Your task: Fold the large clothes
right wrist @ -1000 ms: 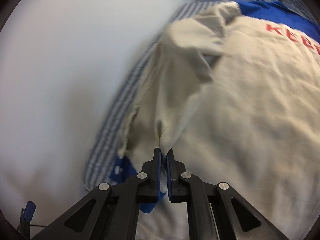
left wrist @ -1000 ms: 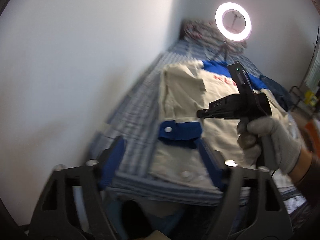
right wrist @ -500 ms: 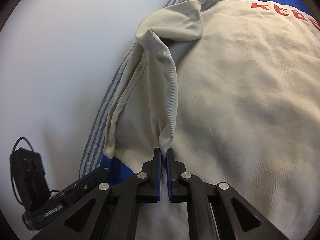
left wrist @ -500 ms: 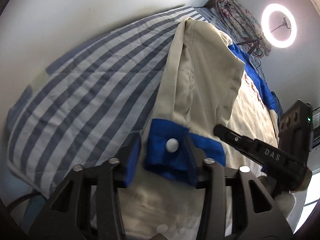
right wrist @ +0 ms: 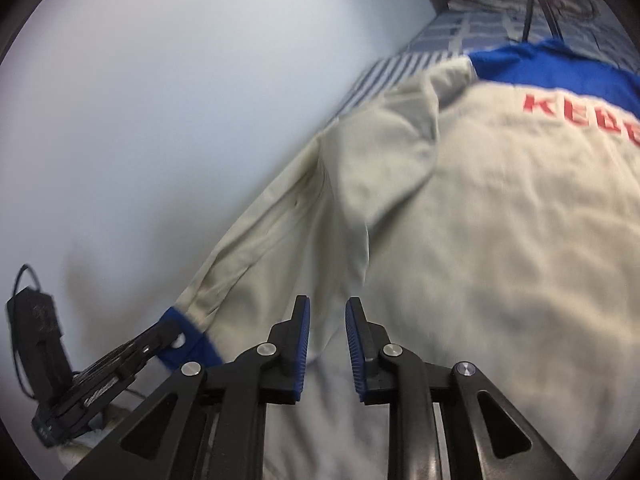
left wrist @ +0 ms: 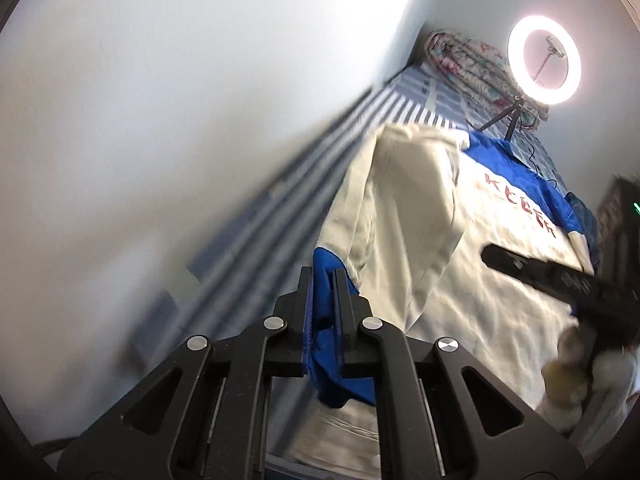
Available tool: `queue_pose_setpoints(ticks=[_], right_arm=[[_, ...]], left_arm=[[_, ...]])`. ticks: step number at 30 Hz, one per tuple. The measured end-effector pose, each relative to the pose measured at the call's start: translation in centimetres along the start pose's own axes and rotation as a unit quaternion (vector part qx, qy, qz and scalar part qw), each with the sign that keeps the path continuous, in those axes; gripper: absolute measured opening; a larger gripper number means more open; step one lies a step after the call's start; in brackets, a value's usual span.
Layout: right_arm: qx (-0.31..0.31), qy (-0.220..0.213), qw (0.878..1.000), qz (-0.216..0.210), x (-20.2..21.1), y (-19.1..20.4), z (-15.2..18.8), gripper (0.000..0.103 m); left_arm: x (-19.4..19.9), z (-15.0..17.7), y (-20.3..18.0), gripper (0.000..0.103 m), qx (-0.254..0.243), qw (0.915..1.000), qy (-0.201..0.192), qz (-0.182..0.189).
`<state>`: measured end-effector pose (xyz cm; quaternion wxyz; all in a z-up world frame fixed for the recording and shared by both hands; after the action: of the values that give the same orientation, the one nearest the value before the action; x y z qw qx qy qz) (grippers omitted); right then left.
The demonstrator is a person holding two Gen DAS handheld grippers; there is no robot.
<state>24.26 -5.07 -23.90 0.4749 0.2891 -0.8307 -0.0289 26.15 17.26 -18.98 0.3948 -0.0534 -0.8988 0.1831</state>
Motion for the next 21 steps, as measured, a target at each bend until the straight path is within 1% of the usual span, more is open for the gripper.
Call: queue_pose_setpoints(ticks=[5, 7, 10, 13, 14, 15, 17, 18, 20, 21], right_arm=[[-0.004, -0.008, 1.000, 0.023, -3.2, 1.7, -3.5, 0.018], [-0.022, 0.010, 0.999, 0.034, -5.8, 1.6, -4.1, 0.018], [-0.052, 0.045, 0.997, 0.029, -9.1, 1.2, -4.3, 0.018], [-0.052, 0.060, 0.996, 0.039, -10.6, 1.2, -4.0, 0.015], [-0.051, 0.061, 0.996, 0.035, -10.3, 1.2, -4.1, 0.016], [-0.052, 0.062, 0.996, 0.031, -9.9, 1.3, -4.4, 0.019], [-0.056, 0.047, 0.997, 0.025, -8.3, 1.1, -5.6, 0.035], [-0.058, 0.036, 0.997, 0.025, -7.4, 1.0, -6.3, 0.039], [-0.067, 0.017, 0.998, 0.011, -5.7, 1.1, -8.2, 0.055], [-0.071, 0.012, 0.997, 0.001, -5.1, 1.4, -9.2, 0.056]], left_arm=[[1.6, -1.9, -0.7, 0.005, -0.041, 0.9990, -0.014, -0.008], [2.2, -2.3, -1.1, 0.004, -0.054, 0.9983, -0.020, -0.007], [2.7, -2.3, -1.9, 0.004, -0.068, 0.9975, -0.022, -0.001], [3.0, -1.4, -2.1, 0.003, -0.074, 0.9970, -0.017, 0.010], [3.3, -0.9, -2.1, 0.003, -0.077, 0.9968, -0.017, 0.013], [3.6, -0.7, -2.2, 0.003, -0.081, 0.9965, -0.017, 0.015], [3.5, -0.3, -2.6, 0.003, -0.086, 0.9959, -0.015, 0.022], [3.5, -0.1, -2.7, 0.002, -0.089, 0.9956, -0.013, 0.026], [3.6, 0.3, -2.9, 0.002, -0.092, 0.9952, -0.009, 0.033], [3.6, 0.4, -3.0, 0.002, -0.092, 0.9951, -0.007, 0.036]])
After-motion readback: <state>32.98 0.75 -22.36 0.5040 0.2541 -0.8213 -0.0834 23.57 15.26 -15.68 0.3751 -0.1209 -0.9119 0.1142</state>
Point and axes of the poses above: each gripper's, at about its wrist camera, not at the fingertips, and x roughly against the way its jaws point, y to its left, z to its underside, the point moved 3 cm from there along -x, roughly the way its jaws point, and after that the axes turned 13 degrees about z, right-handed, at the moved point
